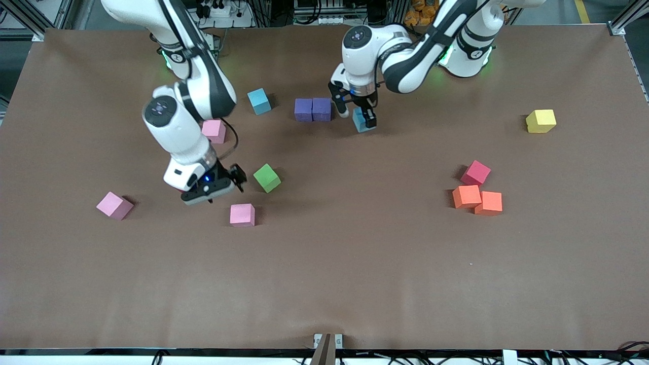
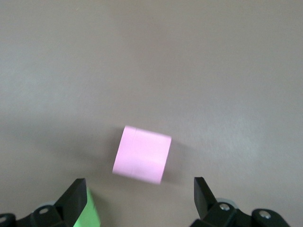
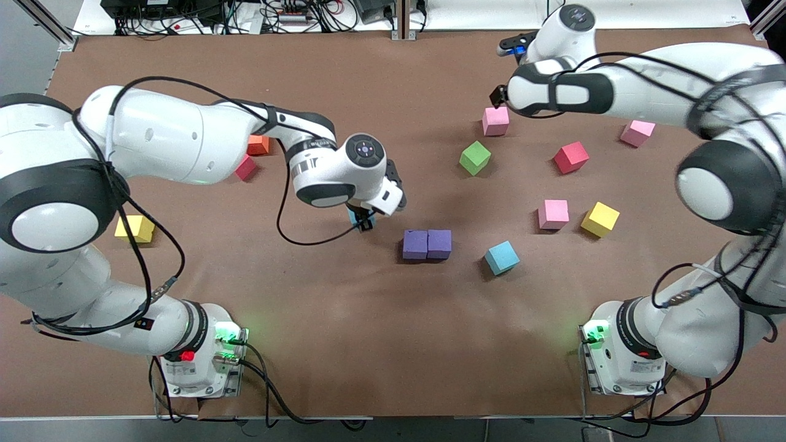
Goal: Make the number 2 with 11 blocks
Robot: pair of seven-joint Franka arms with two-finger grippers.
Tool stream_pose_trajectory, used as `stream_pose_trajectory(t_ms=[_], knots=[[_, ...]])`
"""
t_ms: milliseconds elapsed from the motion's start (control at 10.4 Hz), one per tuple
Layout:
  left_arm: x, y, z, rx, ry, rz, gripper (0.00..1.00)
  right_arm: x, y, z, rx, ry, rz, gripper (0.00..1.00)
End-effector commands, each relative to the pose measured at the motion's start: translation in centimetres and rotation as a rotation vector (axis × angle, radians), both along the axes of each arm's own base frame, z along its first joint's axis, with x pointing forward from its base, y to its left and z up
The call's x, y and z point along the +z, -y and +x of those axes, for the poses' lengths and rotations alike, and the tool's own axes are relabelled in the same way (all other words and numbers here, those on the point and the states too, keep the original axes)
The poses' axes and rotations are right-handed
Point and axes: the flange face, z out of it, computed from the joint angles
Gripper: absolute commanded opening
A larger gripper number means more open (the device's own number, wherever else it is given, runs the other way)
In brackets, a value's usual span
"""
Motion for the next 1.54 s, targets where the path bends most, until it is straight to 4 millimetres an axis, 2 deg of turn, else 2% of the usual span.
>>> stream_pose_trajectory(t_ms=[0,193,289,386,675,1157,1446], knots=[[-1.4,1.5,-1.9,-0.132,0.013,-0.031,0.01,-4.2,-1.2,2.7,-0.092,0.071,-0.004,1.00],[-1.9,2.8,-3.4,-0.188,0.010,-0.042,0.01,-7.2,-1.1,3.3,-0.146,0.109,-0.009,1.00],[-2.5,2.9,-2.8,-0.221,0.011,-0.032,0.01,-8.2,-0.9,3.6,-0.169,0.117,-0.010,1.00],[-3.0,3.3,-3.0,-0.235,0.003,-0.030,0.01,-9.0,-0.9,3.6,-0.222,0.122,0.005,1.00],[-4.0,4.2,-3.8,-0.248,0.008,-0.011,0.01,-9.9,-2.7,2.4,-0.309,0.096,0.050,1.00],[-5.0,5.2,-4.4,-0.260,-0.003,-0.006,0.01,-11.7,-0.6,1.1,-0.372,0.049,0.044,1.00],[-5.5,5.7,-4.7,-0.265,0.000,-0.001,0.04,-12.1,-1.0,0.6,-0.382,0.027,0.052,1.00]])
